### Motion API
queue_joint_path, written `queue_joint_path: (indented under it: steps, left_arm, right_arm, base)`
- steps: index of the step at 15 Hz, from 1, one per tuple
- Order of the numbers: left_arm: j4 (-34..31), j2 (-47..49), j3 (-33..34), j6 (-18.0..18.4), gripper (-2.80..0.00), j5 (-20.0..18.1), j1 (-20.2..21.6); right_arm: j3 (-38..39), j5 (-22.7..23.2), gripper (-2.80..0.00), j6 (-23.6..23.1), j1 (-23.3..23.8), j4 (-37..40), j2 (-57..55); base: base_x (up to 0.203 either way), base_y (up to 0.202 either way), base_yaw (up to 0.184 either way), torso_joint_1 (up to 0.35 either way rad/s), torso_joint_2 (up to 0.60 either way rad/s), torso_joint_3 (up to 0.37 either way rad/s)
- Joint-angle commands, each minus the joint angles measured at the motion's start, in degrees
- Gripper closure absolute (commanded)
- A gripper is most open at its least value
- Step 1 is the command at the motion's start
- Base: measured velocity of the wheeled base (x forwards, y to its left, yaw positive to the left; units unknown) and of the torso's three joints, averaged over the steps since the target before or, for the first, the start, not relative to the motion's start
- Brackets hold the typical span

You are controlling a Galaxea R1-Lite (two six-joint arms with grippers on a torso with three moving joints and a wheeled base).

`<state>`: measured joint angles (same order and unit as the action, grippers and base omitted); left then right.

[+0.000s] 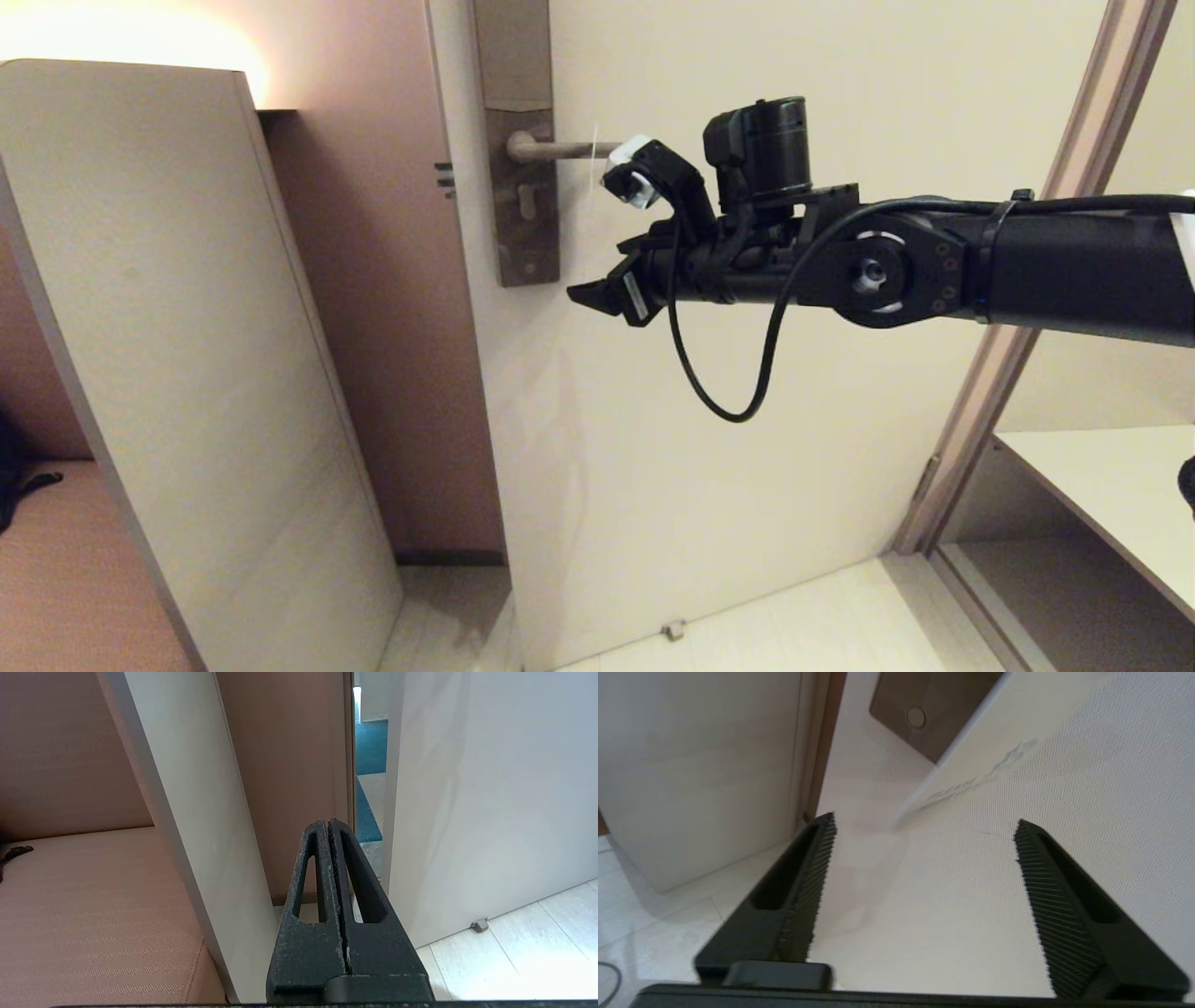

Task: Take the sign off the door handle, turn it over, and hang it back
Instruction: Hang the sign back with the other side facing out

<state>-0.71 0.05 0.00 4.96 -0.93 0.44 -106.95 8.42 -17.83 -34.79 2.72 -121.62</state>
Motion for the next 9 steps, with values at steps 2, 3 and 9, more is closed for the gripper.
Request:
queue_joint_path:
  steps: [2, 3, 9]
  left_arm:
    - [0.0, 0.0, -0.1, 0.0, 0.00, 0.0, 0.0]
    - [0.0, 0.0, 0.0, 0.0, 0.00, 0.0, 0.1]
    - [0.0, 0.0, -0.1, 0.1, 0.00, 0.0, 0.0]
  right_arm:
    - [0.4, 0.1, -2.80, -0.1, 0.8, 0.1, 1.8]
    - [0.8, 0.1, -2.80, 0.0, 1.4, 0.1, 2.4]
    - [1.7, 0.2, -2.80, 0.4, 3.7, -1.6, 3.0]
  base:
    - [0.000, 0.000, 0.000, 0.000, 0.00, 0.000]
    - [0.000, 0.000, 0.000, 0.000, 0.00, 0.000]
    - [0.000, 0.000, 0.000, 0.000, 0.00, 0.000]
